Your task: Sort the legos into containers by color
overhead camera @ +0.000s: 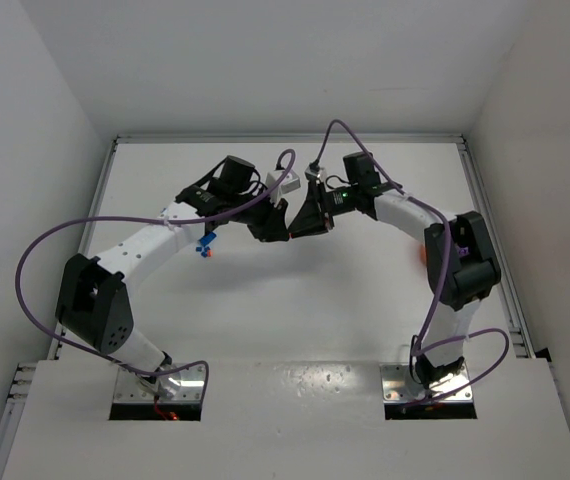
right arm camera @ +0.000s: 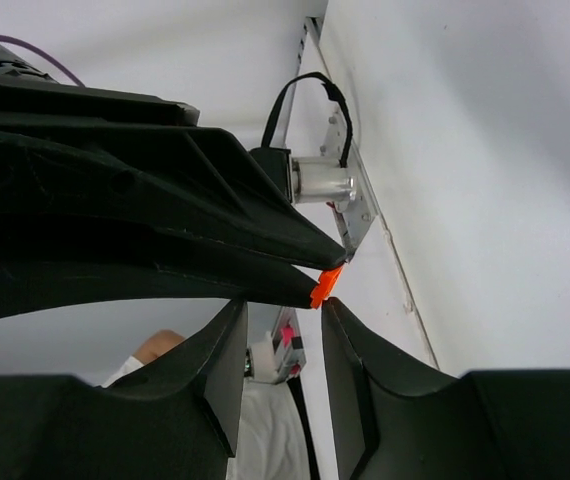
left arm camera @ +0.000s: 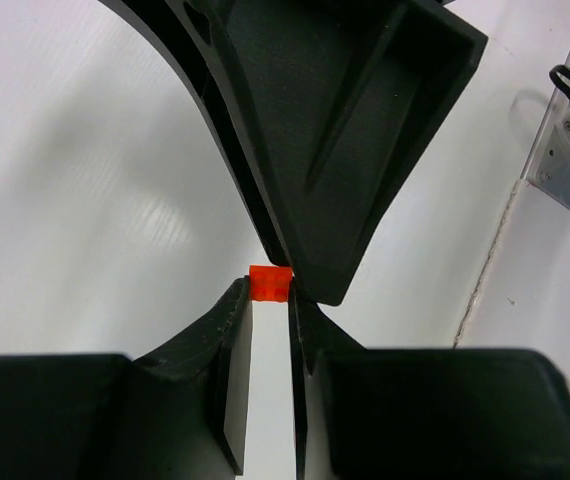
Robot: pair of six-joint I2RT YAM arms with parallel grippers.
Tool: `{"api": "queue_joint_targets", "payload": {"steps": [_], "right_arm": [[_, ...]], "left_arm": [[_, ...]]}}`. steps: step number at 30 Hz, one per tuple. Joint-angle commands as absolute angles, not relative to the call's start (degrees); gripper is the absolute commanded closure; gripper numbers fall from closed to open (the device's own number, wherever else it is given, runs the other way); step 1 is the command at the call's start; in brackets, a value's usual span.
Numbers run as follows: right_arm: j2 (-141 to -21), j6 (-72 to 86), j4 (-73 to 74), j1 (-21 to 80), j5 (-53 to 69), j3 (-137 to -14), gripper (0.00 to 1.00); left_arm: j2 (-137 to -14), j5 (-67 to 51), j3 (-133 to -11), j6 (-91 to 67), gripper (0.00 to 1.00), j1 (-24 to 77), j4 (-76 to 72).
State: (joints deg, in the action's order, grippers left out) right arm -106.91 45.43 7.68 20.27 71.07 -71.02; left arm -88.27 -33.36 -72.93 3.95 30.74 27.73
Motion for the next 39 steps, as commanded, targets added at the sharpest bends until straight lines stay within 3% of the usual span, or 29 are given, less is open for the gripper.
{"api": "queue_joint_targets", "payload": {"steps": [1, 26, 35, 39], "right_arm": [[-107.8, 49.5, 1.3, 19.6, 73.0, -69.9, 0.64], [-108.8, 56.7, -6.0, 20.2, 74.2, -67.1, 0.71], [-108.3, 63.9, -13.8, 21.3, 74.7, -63.4, 0.8], [-108.3, 65.1, -15.6, 21.8, 75.3, -62.8, 0.89]], "left_arm": [[-86.5, -36.1, -73.7, 3.3, 1.0, 30.5, 27.0], [-86.0, -36.7, -73.7, 2.3, 1.0, 30.5, 25.9], [-86.0, -34.5, -73.7, 1.1, 1.0, 30.5, 25.4], [-86.0, -32.6, -74.3, 0.1, 1.0, 30.5, 24.4]]}}
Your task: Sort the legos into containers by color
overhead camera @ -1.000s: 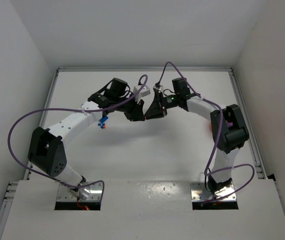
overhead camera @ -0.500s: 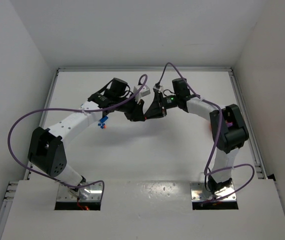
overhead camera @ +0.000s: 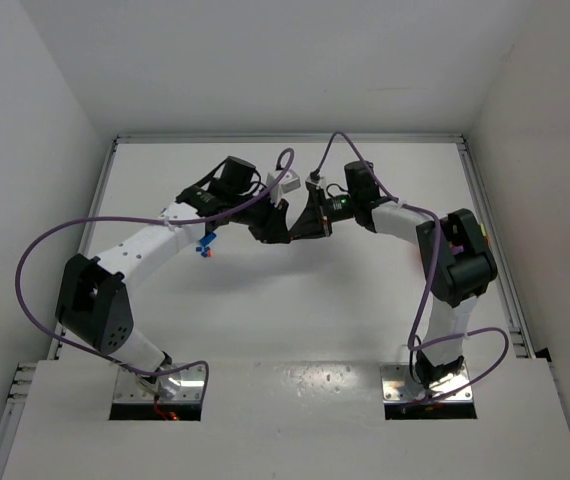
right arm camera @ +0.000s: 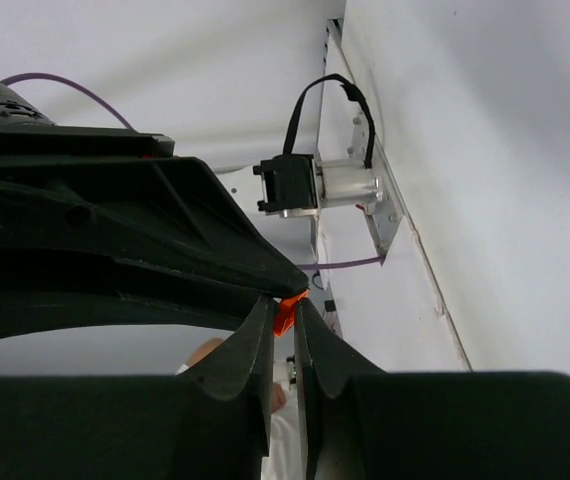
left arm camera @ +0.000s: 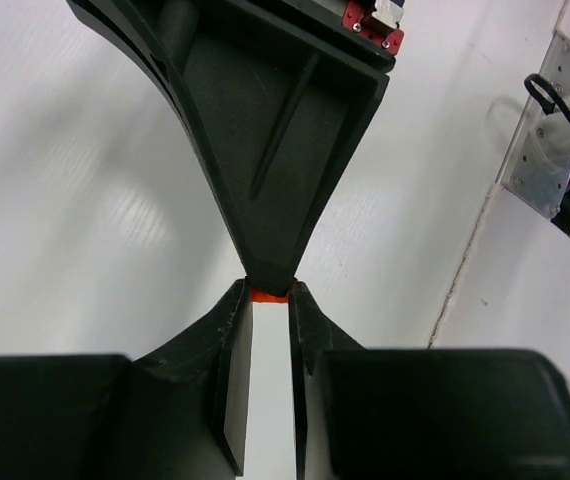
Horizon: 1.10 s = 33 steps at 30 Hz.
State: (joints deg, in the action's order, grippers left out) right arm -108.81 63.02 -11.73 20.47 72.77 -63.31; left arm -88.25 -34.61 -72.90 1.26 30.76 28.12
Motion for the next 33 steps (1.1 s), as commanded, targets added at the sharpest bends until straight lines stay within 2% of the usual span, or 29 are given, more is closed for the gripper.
{"api": "queue_joint_targets", "payload": {"steps": [1, 4, 7, 8, 11, 14, 15, 16, 17, 21, 23, 24, 25, 27, 29, 33], "right_arm": [[-108.3, 65.6, -16.2, 21.8, 75.3, -62.8, 0.91], [-108.3, 65.7, -16.8, 22.4, 75.8, -62.8, 0.98], [-108.3, 66.2, -17.3, 22.4, 75.8, -62.8, 1.0], [-107.7, 66.2, -17.3, 22.4, 75.8, -62.8, 1.0], [-107.1, 64.9, -16.7, 22.4, 75.8, -61.8, 1.0], [-105.5, 62.2, -15.0, 20.3, 75.3, -61.2, 1.0], [-104.8, 60.7, -12.2, 19.2, 75.3, -61.2, 1.0], [-104.8, 57.8, -10.7, 18.5, 74.7, -61.2, 1.0], [-103.9, 56.0, -9.1, 17.7, 74.7, -61.8, 1.0], [-102.7, 44.8, 6.4, 13.2, 73.5, -65.6, 1.0], [-102.7, 32.0, 16.1, 9.5, 70.3, -70.4, 1.0], [-102.7, 26.0, 29.4, 8.2, 68.3, -72.8, 1.0], [-102.7, 13.6, 36.5, 5.4, 63.6, -78.9, 1.0], [-104.3, 3.7, 52.6, 3.0, 56.9, -84.9, 1.0], [-104.9, -5.7, 59.5, -0.8, 54.2, -91.2, 1.0], [-104.4, -11.5, 67.7, -8.2, 46.3, -97.1, 1.0]], "left_arm": [[-86.0, -32.6, -74.3, 0.1, 1.0, 30.0, 24.3], [-86.0, -32.0, -74.3, -0.4, 1.0, 30.0, 24.3], [-86.5, -31.2, -74.3, -0.4, 0.89, 30.0, 24.3], [-86.5, -31.2, -74.3, -0.4, 0.8, 30.0, 24.3], [-86.5, -30.7, -74.3, -1.1, 0.67, 30.0, 24.3], [-86.5, -30.7, -74.8, -0.4, 0.44, 29.4, 26.4], [-85.5, -30.7, -74.8, 0.1, 0.22, 28.7, 27.0], [-85.0, -30.2, -74.8, 0.1, 0.09, 28.7, 27.0], [-85.0, -29.5, -74.8, 0.1, 0.0, 28.1, 27.0], [-82.6, -25.7, -74.8, -2.0, 0.0, 25.8, 28.8], [-82.0, -20.4, -74.8, -4.7, 0.0, 24.1, 28.8], [-81.5, -19.1, -74.8, -6.0, 0.0, 23.5, 29.5], [-81.5, -19.6, -74.8, -6.0, 0.0, 21.9, 29.5], [-82.2, -20.8, -75.5, -5.1, 0.0, 20.6, 32.2], [-83.1, -21.4, -77.0, -4.0, 0.0, 20.0, 33.8], [-83.2, -22.8, -77.5, -0.5, 0.0, 20.0, 35.0]]}}
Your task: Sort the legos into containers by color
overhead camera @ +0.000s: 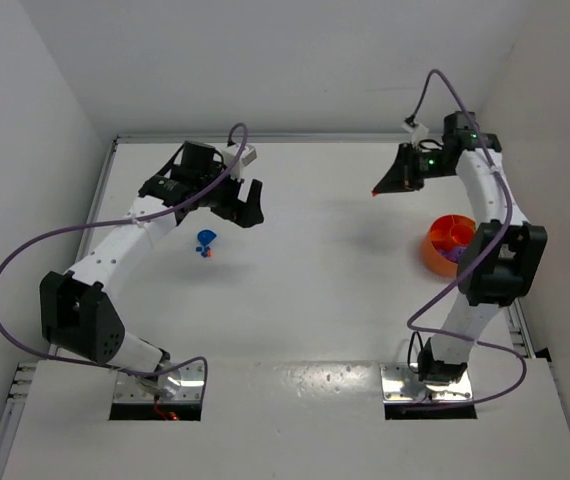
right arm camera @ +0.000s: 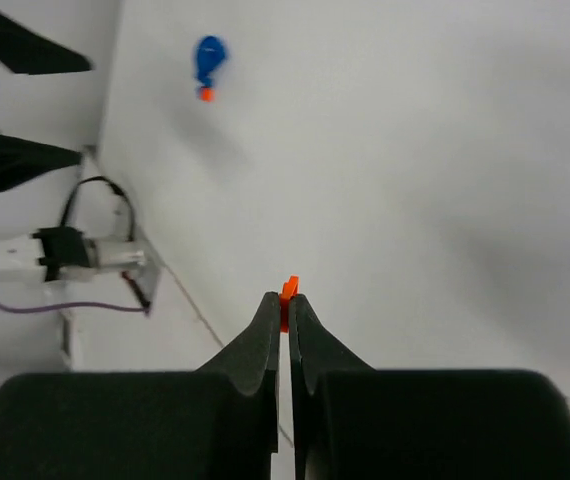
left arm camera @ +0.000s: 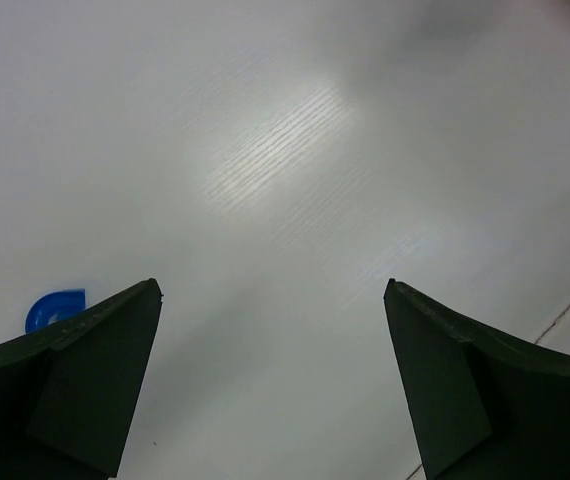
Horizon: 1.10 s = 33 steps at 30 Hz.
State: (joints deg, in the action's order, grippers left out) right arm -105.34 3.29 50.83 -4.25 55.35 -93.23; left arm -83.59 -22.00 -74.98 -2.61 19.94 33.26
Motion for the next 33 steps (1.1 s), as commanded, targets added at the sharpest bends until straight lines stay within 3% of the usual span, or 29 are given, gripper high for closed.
{"api": "queue_joint_targets", "payload": {"steps": [1, 13, 33], "right_arm": [[-104.4, -12.8, 69.1, -9.4, 44.8, -98.1, 1.0], [-105.4, -23.1, 78.9, -23.0, 24.1, -107.7, 1.0], [-109.3, -19.2, 75.6, -23.6, 7.9, -101.9, 1.0]], "left_arm": [[-83.2, -22.8, -77.5, 0.6, 0.0, 20.0, 35.5], [-80.3, -16.7, -75.8, 2.0, 0.0, 20.0, 34.5], [-81.4, -12.4, -75.8, -0.7, 0.0, 19.5, 33.9]]}}
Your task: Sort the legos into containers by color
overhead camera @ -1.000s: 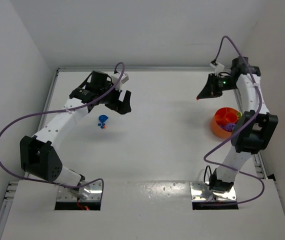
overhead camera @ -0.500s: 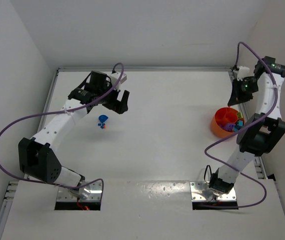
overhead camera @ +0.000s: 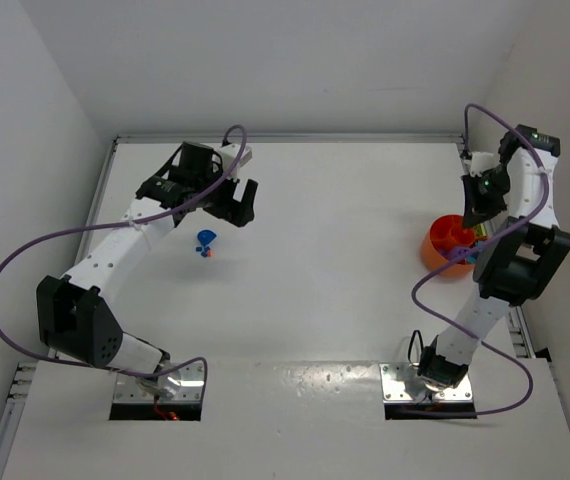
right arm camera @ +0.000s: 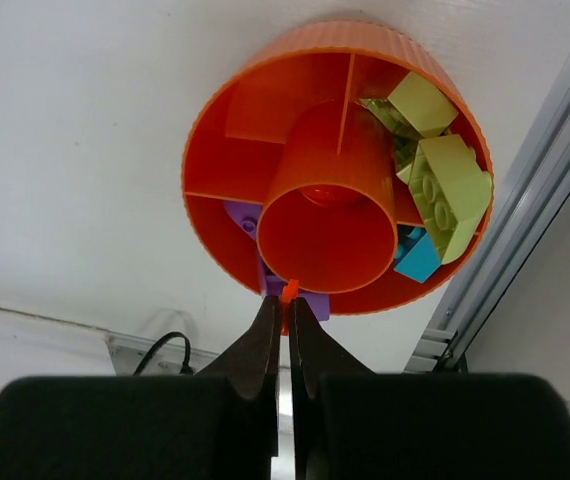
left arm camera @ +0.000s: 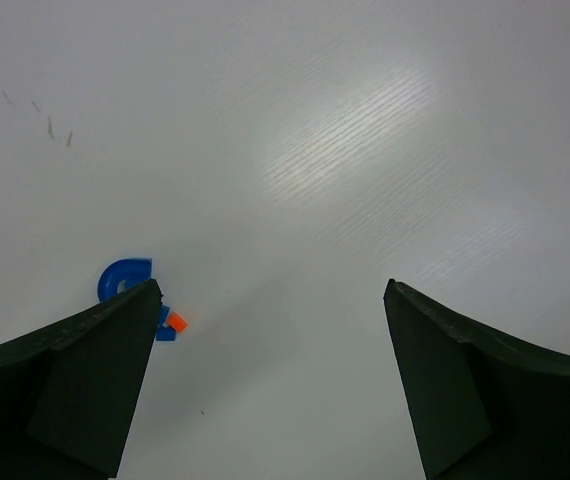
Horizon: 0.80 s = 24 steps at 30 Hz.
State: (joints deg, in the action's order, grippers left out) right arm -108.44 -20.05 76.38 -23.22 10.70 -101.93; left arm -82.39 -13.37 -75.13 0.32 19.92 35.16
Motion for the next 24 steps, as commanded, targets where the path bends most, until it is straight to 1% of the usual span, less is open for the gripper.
{"api": "queue_joint_targets", "payload": {"steps": [1, 2, 6, 7, 9, 10, 13, 17, 19, 20, 23, 24], "right_arm": [[-110.0, -19.2, 75.6, -23.6, 7.9, -101.9, 1.0], [-110.0, -18.6, 75.6, -23.6, 7.4, -101.9, 1.0], [-110.7, -18.6, 74.4, -23.6, 6.9, -101.3, 0.9], [-111.2, -18.6, 74.4, -23.0, 6.9, -101.3, 0.85], [-111.2, -18.1, 74.4, -23.0, 6.9, -101.3, 0.79], [-111.2, -18.1, 74.4, -23.0, 6.2, -101.3, 0.71], [-111.7, -18.1, 74.4, -23.0, 6.2, -101.9, 0.63], [-111.2, -18.1, 75.5, -22.5, 8.9, -104.7, 0.63], [-110.5, -18.1, 76.0, -22.0, 11.6, -106.3, 0.64], [-110.0, -18.1, 76.9, -22.0, 14.3, -107.6, 0.64], [-108.2, -18.6, 78.3, -21.5, 17.7, -108.1, 0.64], [-107.5, -18.6, 78.3, -21.4, 19.4, -108.1, 0.64]], "left_arm": [[-81.4, -12.4, -75.8, -0.7, 0.0, 19.5, 33.9], [-81.4, -12.4, -75.8, -0.7, 0.0, 19.5, 33.9], [-81.9, -11.9, -76.3, -0.7, 0.0, 19.5, 33.9], [-81.9, -11.9, -76.3, -0.7, 0.0, 19.5, 33.9], [-81.9, -11.9, -76.3, -0.7, 0.0, 19.5, 33.9], [-82.4, -11.9, -76.3, -0.7, 0.0, 19.5, 33.9], [-82.4, -11.3, -75.8, -0.7, 0.0, 19.5, 33.9], [-81.8, -13.8, -74.5, 3.1, 0.0, 18.5, 35.2], [-81.3, -14.4, -72.6, 4.1, 0.05, 17.8, 35.9], [-80.8, -14.9, -71.4, 5.6, 0.13, 16.9, 37.3], [-80.8, -14.3, -69.2, 7.1, 0.3, 15.4, 38.7], [-81.3, -14.3, -68.5, 7.8, 0.42, 15.4, 40.0]]}}
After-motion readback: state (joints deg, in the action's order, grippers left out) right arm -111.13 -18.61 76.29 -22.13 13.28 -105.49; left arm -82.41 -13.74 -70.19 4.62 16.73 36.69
